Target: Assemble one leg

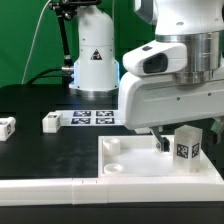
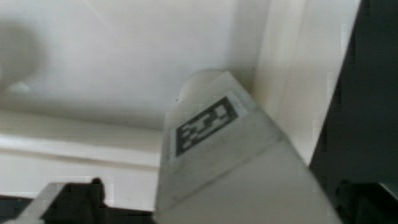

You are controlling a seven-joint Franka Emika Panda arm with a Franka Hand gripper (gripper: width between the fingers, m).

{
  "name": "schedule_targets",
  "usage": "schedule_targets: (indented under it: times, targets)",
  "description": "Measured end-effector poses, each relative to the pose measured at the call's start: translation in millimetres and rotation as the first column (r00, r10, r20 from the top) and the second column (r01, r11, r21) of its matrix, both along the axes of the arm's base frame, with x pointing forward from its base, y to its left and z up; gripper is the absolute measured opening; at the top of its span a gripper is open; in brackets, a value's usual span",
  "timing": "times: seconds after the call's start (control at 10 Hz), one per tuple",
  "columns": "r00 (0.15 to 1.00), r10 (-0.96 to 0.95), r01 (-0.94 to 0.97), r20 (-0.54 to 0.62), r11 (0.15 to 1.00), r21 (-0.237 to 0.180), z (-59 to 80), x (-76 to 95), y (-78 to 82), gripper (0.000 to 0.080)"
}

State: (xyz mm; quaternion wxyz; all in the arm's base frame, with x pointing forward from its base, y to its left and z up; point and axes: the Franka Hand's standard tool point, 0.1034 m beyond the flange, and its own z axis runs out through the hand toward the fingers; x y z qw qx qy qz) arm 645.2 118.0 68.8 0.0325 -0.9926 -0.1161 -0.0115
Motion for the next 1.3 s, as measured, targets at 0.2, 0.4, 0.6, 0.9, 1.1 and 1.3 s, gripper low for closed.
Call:
schedule_targets:
  times: [0.2,0.4,0.6,0.9,1.1,1.3]
  targets:
    - [0.983,0.181,-0.18,0.013,0.983,-0.022,-0.9,-0.1,-2.0,0.0649]
    - [0.956,0.291,-0.291,0.014,0.956,-0.034,-1.2,-0.1,-4.6,0.0649]
    - [0.961,0.276,-0.276,0.014,0.961,-0.034,-1.4,-0.1,-4.9,0.0488]
    - [0.97,0.245,-0.244,0.012,0.969,-0.033,-1.9,-0.3,-5.2,0.0352]
    - [0.973,0.228,-0.228,0.011,0.973,-0.032,-1.9,-0.3,-5.2,0.0291]
    - [1.0,0.02,-0.02,0.004,0.999,-0.026,-1.8,-0.1,-5.2,0.0291]
